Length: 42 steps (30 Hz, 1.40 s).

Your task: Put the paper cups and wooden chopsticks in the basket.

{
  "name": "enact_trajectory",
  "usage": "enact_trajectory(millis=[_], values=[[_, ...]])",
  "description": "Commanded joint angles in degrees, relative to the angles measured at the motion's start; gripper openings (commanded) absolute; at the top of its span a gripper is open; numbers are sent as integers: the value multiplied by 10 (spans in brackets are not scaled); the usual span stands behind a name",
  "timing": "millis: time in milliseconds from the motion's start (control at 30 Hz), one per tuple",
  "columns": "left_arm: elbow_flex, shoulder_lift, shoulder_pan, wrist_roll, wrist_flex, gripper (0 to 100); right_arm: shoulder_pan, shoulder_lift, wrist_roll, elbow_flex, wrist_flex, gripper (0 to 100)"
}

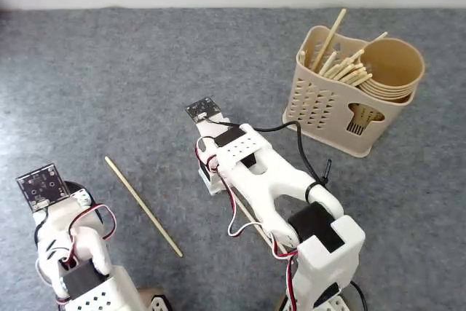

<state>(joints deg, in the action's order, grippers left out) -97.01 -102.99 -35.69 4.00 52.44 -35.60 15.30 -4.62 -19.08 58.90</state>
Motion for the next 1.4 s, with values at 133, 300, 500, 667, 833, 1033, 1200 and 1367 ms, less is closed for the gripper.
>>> enact_trajectory(millis=[133, 300, 500, 667, 833, 1033, 1200, 1367], values=[[5, 2, -4, -4, -11, 55, 9, 21, -3, 21, -11, 99], [5, 2, -4, -4, -11, 55, 9, 13, -3, 21, -12, 11], [5, 2, -4, -4, -11, 55, 12, -26, -2, 18, 12, 8], [5, 2, -4, -4, -11, 55, 13, -107, 18, 18, 65, 8], [5, 2, -4, -4, -11, 55, 13, -230, 44, 18, 107, 8], [5, 2, -4, -4, -11, 55, 16, -367, 72, 18, 117, 8], [5, 2, -4, -4, -11, 55, 63, -478, 110, 22, 97, 8], [5, 2, -4, -4, -11, 55, 124, -576, 136, 22, 30, 8]])
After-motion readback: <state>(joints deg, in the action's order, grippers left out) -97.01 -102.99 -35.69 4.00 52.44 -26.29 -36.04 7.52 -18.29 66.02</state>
